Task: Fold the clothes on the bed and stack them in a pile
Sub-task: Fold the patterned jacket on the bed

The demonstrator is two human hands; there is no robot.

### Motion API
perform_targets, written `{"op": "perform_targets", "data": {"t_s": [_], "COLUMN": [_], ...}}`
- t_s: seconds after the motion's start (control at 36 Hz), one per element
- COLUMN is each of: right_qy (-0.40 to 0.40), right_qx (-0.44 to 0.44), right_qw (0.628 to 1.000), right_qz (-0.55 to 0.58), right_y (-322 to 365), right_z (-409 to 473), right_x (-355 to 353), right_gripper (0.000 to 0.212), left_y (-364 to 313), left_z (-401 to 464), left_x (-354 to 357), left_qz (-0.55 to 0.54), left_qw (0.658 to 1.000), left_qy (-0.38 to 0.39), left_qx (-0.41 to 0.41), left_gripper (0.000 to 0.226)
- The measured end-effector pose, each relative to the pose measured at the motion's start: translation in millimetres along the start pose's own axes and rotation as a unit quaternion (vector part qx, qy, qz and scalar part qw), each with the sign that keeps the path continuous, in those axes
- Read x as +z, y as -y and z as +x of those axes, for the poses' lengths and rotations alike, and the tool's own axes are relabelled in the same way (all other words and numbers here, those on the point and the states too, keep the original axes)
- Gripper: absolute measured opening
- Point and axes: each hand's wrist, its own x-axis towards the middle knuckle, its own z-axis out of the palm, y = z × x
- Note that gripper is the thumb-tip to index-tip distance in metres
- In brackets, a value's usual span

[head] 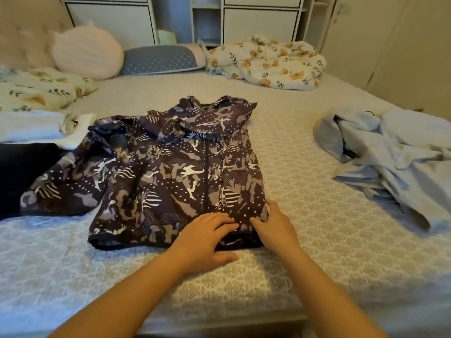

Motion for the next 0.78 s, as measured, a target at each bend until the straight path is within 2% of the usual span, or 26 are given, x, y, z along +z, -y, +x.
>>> {"op": "perform_targets", "data": {"t_s": [0.06,0.14,0.22,0.31,0.39,0.44,0.5,0.56,0.61,0.64,0.72,0.78], "right_qy": [-0.018,-0.008,-0.005,0.006,0.042,0.057,0.029,-0.036,-0.078,-0.080,-0.063,-0.031], "right_qx": [0.007,0.019,0.023,0.041,0.086,0.106,0.099,0.049,-0.033,-0.073,-0.200,-0.264], "right_qw": [1.000,0.999,0.998,0.999,0.995,0.988,0.972,0.941,0.938,0.947,0.952,0.941], "right_qz": [-0.001,0.038,0.059,0.035,-0.023,-0.096,-0.213,-0.334,-0.336,-0.301,-0.223,-0.209], "right_y": [-1.3,-0.3,-5.3,-22.1,-36.9,-36.2,-27.8,-16.8,-3.1,4.8,32.2,49.9], "right_z": [-1.8,-3.0,-3.9,-12.4,-19.9,-25.0,-33.1,-40.5,-45.0,-46.7,-51.9,-54.0], "right_x": [1.1,-3.0,-11.8,-28.9,-50.0,-60.2,-60.7,-53.0,-39.2,-30.1,2.2,23.5], "right_gripper": [0.058,0.056,0.056,0.054,0.052,0.046,0.044,0.049,0.048,0.047,0.037,0.035], "left_y": [2.1,-2.6,-16.9,-46.1,-73.3,-77.6,-68.2,-45.9,-15.0,-0.6,23.2,24.4], "left_z": [-3.6,2.5,15.3,22.3,12.0,-0.6,-17.8,-38.7,-64.9,-79.3,-110.4,-117.2], "left_x": [-3.4,-11.2,-13.6,-9.8,-7.2,-13.0,-23.4,-34.4,-45.6,-50.5,-56.8,-55.3], "left_qz": [-0.009,0.013,0.092,0.114,0.088,0.025,-0.011,0.022,0.047,0.037,-0.041,-0.051], "left_qw": [0.999,0.996,0.990,0.987,0.991,0.996,0.995,0.979,0.935,0.910,0.857,0.857], "left_qy": [-0.019,0.007,0.045,0.069,0.093,0.064,0.002,-0.099,-0.180,-0.190,-0.115,-0.057], "left_qx": [-0.030,-0.088,-0.094,-0.088,-0.049,-0.055,-0.099,-0.176,-0.301,-0.367,-0.500,-0.509], "left_gripper": [0.061,0.053,0.050,0.048,0.053,0.057,0.055,0.048,0.042,0.045,0.061,0.065]}}
